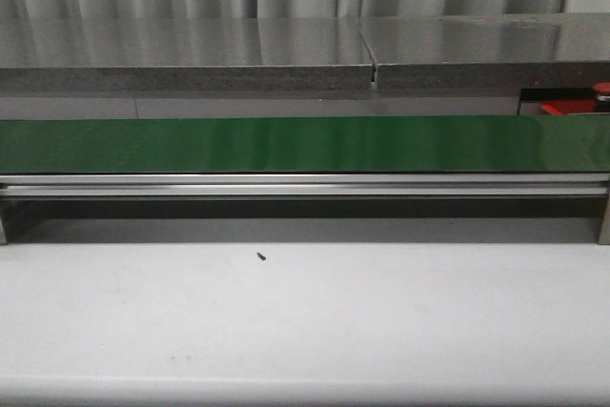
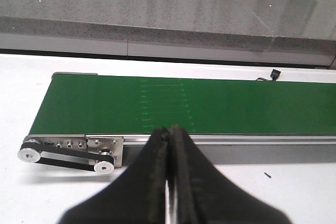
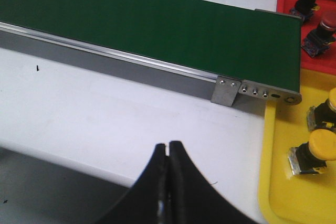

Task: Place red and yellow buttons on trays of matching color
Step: 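Raise the right gripper away from the red tray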

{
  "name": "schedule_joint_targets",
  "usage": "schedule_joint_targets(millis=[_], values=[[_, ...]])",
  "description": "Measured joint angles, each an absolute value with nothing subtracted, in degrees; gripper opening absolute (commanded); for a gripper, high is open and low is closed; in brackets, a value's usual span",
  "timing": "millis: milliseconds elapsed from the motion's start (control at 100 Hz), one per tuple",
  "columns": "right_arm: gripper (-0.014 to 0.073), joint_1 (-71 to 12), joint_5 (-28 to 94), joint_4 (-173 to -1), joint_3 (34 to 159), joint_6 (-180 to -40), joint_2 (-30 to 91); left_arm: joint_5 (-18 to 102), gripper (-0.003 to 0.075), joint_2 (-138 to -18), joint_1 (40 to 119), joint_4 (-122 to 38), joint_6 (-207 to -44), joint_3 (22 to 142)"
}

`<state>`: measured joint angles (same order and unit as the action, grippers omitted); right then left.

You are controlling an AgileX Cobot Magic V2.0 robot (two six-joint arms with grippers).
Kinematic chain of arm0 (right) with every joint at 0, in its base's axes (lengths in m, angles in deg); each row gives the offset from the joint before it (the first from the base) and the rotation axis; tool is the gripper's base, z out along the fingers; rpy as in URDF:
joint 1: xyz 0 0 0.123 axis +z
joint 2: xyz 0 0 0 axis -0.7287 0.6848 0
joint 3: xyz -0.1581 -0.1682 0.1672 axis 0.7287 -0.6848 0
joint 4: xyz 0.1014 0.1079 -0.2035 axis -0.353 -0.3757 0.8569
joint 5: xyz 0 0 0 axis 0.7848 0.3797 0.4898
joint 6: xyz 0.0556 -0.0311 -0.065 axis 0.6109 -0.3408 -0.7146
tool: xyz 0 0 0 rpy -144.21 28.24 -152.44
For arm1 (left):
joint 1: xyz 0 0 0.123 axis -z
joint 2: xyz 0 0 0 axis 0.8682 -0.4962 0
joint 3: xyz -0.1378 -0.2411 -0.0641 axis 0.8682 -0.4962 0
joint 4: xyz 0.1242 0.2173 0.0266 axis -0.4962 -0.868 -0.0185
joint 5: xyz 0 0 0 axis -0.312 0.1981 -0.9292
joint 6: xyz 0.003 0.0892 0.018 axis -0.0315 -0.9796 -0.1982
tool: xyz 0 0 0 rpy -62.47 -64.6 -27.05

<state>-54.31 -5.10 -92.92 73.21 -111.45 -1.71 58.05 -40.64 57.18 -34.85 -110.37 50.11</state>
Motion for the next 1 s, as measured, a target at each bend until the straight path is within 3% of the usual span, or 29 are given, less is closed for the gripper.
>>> schedule_joint_targets(millis=[320, 530, 840, 1000], values=[[-0.0117, -54.2, -4.2, -92.7, 73.0, -111.5, -1.7, 58.0, -0.0019, -40.6, 57.2, -34.8, -110.4, 50.1], [-0.0117, -50.6, 4.8, -91.0, 68.1, -110.8, -6.0, 58.0, -0.0019, -40.6, 57.2, -34.8, -110.4, 50.1], [-0.0117, -46.1, 15.3, -70.0, 52.5, -89.0, -20.3, 58.0, -0.0019, -40.6, 57.2, -34.8, -110.4, 50.1], [-0.0117, -46.0, 21.2, -65.9, 44.7, -85.2, -26.1, 58.0, -0.0019, -40.6, 57.2, -34.8, -110.4, 50.1]])
